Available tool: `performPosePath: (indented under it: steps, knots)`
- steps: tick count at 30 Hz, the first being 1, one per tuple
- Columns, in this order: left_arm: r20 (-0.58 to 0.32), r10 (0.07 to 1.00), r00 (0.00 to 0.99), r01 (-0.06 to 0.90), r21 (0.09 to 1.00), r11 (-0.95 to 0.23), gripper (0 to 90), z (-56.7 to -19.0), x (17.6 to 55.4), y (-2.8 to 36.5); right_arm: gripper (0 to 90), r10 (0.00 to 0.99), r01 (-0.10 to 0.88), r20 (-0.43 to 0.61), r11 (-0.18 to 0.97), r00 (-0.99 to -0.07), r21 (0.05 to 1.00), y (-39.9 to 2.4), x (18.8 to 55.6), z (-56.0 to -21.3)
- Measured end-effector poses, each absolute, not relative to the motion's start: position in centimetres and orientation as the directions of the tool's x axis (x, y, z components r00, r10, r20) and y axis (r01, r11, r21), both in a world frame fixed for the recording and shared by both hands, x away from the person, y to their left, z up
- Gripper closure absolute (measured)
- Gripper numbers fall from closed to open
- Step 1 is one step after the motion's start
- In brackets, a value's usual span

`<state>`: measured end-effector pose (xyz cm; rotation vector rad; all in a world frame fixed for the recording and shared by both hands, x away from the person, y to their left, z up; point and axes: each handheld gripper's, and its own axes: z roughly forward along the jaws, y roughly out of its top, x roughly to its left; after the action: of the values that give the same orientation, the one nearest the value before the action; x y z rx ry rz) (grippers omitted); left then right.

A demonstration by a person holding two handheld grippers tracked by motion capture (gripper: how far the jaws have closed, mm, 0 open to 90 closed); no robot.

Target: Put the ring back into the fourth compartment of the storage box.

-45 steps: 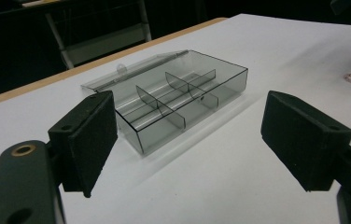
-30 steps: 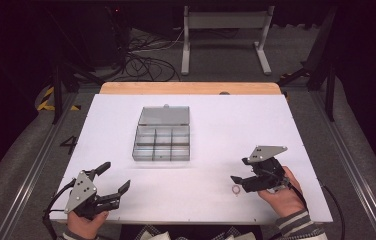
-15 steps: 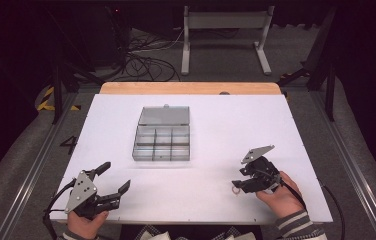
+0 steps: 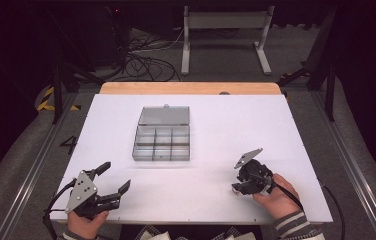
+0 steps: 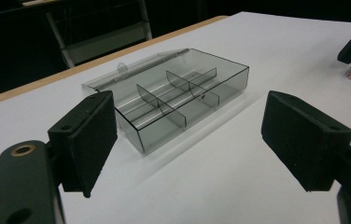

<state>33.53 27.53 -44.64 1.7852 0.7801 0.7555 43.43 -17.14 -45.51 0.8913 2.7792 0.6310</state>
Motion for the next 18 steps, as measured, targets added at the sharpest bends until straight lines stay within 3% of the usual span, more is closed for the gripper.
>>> performPosePath:
  steps: [12, 18]
  knots:
    - [0.146, 0.791, 0.595, 0.162, 0.942, -0.295, 18.8, -44.67, 33.61, 27.45, 73.5, 0.601, 0.556, 0.009, 0.733, -0.799, 0.391, -16.88, 43.54, -45.93]
    - [0.143, 0.789, 0.598, 0.164, 0.942, -0.294, 18.9, -44.7, 33.6, 27.38, 83.1, 0.626, 0.578, -0.001, 0.72, -0.78, 0.384, -16.7, 43.54, -46.09]
